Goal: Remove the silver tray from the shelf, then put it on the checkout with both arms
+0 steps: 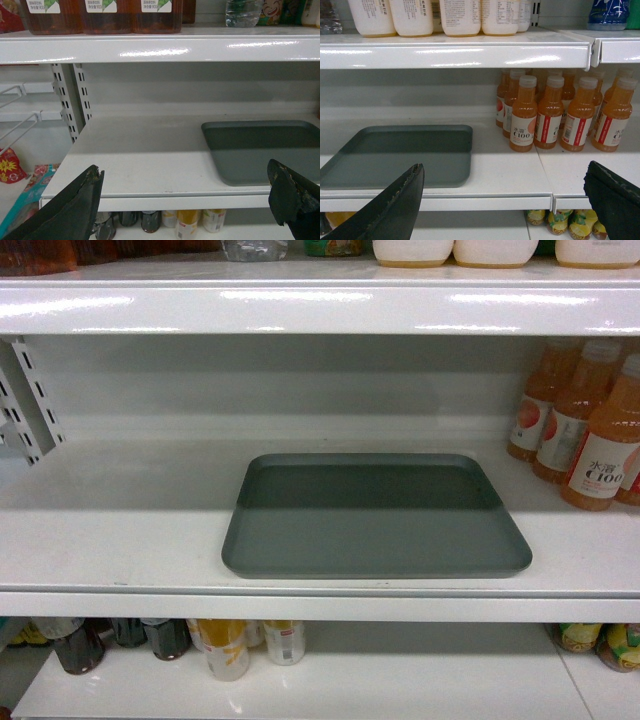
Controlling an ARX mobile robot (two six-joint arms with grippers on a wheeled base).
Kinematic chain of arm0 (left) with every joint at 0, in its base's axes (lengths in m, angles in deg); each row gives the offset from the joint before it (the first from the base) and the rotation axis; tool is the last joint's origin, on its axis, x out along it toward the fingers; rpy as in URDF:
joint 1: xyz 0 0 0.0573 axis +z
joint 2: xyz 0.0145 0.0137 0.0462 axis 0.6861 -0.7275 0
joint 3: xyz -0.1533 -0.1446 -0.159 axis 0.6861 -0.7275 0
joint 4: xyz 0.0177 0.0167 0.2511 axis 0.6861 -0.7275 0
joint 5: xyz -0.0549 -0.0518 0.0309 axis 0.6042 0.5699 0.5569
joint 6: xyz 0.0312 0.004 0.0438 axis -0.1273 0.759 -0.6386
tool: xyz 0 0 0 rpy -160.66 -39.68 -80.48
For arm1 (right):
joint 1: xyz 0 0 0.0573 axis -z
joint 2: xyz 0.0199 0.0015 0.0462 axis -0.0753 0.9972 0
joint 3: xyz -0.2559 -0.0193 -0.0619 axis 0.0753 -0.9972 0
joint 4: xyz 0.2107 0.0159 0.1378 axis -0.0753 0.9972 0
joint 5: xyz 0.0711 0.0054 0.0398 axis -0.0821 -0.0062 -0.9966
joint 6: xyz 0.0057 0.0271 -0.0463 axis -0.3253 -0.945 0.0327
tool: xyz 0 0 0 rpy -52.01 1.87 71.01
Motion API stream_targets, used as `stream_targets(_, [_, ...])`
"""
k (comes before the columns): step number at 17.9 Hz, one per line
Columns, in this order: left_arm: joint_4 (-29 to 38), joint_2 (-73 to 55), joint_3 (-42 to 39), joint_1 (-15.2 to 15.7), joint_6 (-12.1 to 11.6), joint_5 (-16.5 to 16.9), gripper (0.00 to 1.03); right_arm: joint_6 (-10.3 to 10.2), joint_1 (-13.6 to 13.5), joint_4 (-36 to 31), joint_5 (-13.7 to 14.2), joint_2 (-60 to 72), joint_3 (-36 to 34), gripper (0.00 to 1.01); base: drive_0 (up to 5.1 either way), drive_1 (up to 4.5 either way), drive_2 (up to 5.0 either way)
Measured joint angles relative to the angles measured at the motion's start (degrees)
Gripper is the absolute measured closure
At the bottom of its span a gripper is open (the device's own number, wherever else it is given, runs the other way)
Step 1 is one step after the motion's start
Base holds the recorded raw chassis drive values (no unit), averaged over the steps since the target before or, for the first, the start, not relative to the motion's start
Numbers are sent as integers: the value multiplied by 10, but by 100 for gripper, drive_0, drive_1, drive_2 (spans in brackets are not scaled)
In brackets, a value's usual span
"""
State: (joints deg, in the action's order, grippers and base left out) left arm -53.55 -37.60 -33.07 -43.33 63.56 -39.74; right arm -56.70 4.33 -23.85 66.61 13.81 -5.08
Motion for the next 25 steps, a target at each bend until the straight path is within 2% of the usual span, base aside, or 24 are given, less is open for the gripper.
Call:
stream_targets(23, [0, 0, 0, 0, 0, 0, 5, 0, 0, 0, 0, 0, 0, 3, 0, 0, 0])
stream_targets(24, [-25, -6, 6, -8, 3, -21, 5, 9, 0, 57, -12, 16, 16, 3, 0, 0, 0])
stream_targets(25, [-83, -80, 40, -46, 14, -105, 5, 20, 0, 87, -18, 101, 41, 3, 0, 0, 0])
